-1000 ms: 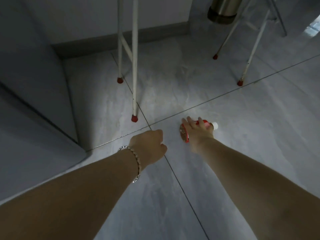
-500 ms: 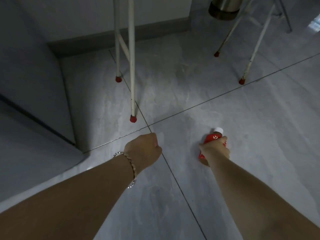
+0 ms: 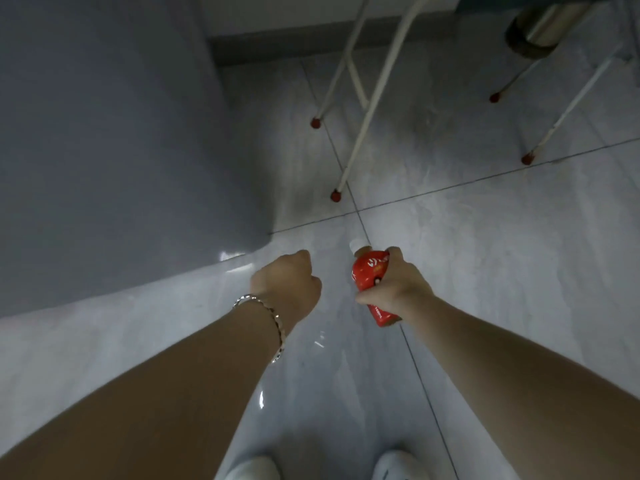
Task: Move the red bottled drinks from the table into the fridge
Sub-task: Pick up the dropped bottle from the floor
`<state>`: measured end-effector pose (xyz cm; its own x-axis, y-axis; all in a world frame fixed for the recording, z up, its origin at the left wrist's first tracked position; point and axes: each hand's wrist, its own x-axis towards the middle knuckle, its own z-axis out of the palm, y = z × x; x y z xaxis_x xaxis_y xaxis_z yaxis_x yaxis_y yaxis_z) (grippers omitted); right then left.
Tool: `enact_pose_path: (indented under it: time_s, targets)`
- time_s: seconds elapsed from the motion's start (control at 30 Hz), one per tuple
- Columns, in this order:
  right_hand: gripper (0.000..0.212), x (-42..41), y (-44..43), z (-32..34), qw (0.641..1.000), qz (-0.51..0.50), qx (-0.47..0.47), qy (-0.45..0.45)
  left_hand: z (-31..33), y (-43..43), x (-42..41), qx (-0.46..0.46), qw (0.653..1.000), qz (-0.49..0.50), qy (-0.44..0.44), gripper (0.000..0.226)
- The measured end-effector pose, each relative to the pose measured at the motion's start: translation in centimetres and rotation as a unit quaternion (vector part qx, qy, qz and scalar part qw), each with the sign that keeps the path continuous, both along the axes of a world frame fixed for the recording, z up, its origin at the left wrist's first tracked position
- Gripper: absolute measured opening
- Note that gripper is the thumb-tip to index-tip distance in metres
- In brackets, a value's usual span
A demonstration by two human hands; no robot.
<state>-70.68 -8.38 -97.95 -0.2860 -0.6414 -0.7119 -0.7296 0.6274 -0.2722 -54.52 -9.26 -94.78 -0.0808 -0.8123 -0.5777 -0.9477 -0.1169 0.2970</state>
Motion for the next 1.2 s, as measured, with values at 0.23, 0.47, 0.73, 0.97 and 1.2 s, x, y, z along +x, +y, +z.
enact_pose_path:
  time_s: [0.23, 0.47, 0.73, 0.97, 1.2]
  targets:
    - [0.099, 8.1, 1.8, 13.9, 0.993, 0.103, -0.048, -0.038, 13.3, 2.8, 7.9, 0.009, 0.993, 0.113, 0.012, 0.023]
    - [0.098, 14.3, 5.0, 32.8, 0.980, 0.169, -0.078, -0.067, 31.9, 7.0, 13.2, -0.015, 0.984, 0.166, 0.056, 0.016]
    - [0.088, 19.4, 8.5, 53.3, 0.942, 0.260, -0.175, -0.123, 51.2, 11.4, 17.5, -0.036, 0.886, 0.347, 0.306, 0.030]
    - [0.081, 25.2, 9.7, 70.9, 0.893, 0.282, -0.303, -0.173, 68.6, 12.8, 22.1, -0.130, 0.778, 0.421, 0.448, 0.026]
    - [0.078, 30.4, 9.2, 83.2, 0.821, 0.288, -0.424, -0.250, 81.7, 11.1, 26.7, -0.280, 0.758, 0.342, 0.479, 0.032]
